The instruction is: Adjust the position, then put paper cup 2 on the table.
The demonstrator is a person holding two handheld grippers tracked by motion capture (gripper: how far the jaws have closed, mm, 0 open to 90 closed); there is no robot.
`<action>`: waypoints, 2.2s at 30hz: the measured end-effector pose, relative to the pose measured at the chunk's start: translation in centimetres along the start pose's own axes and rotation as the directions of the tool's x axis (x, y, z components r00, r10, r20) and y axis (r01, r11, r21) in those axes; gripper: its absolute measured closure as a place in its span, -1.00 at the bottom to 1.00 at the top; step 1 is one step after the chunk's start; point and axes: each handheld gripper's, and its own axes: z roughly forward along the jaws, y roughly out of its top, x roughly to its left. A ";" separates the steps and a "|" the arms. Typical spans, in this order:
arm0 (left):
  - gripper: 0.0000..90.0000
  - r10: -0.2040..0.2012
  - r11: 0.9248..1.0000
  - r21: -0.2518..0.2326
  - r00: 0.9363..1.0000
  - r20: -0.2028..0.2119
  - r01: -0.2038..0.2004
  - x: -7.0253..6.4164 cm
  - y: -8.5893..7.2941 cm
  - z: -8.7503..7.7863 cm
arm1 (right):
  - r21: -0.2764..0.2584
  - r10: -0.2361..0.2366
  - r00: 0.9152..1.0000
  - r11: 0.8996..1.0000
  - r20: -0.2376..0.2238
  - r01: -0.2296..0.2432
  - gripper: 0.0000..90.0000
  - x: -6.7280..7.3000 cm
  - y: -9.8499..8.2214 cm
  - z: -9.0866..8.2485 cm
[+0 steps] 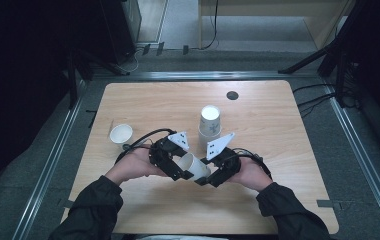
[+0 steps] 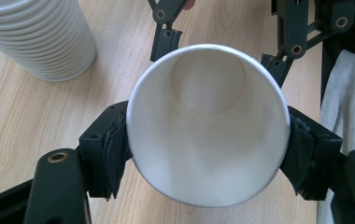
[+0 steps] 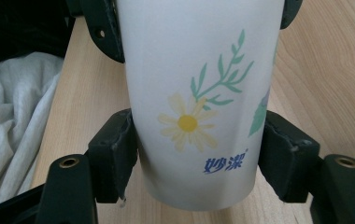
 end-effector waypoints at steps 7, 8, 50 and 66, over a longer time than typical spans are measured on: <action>-0.58 -0.015 1.000 -0.025 1.000 -0.017 0.015 0.0 -0.3 0.0 | 0.000 -0.005 1.000 1.000 0.011 0.005 -0.23 0.0 0.1 -0.3; -0.66 -0.023 0.999 -0.030 1.000 -0.018 0.022 0.1 -0.3 -0.1 | -0.001 -0.003 1.000 1.000 0.010 0.003 -0.23 0.0 0.1 -0.4; -0.66 -0.109 0.919 -0.374 0.993 0.053 0.121 -0.4 -1.8 -1.5 | -0.175 0.029 0.998 0.984 -0.058 -0.039 -0.23 -0.1 1.2 -3.1; -0.36 -0.094 0.920 -0.375 0.993 0.068 0.113 -0.5 -1.7 -1.7 | -0.177 0.034 0.997 0.983 -0.066 -0.046 -0.23 -0.1 1.3 -3.0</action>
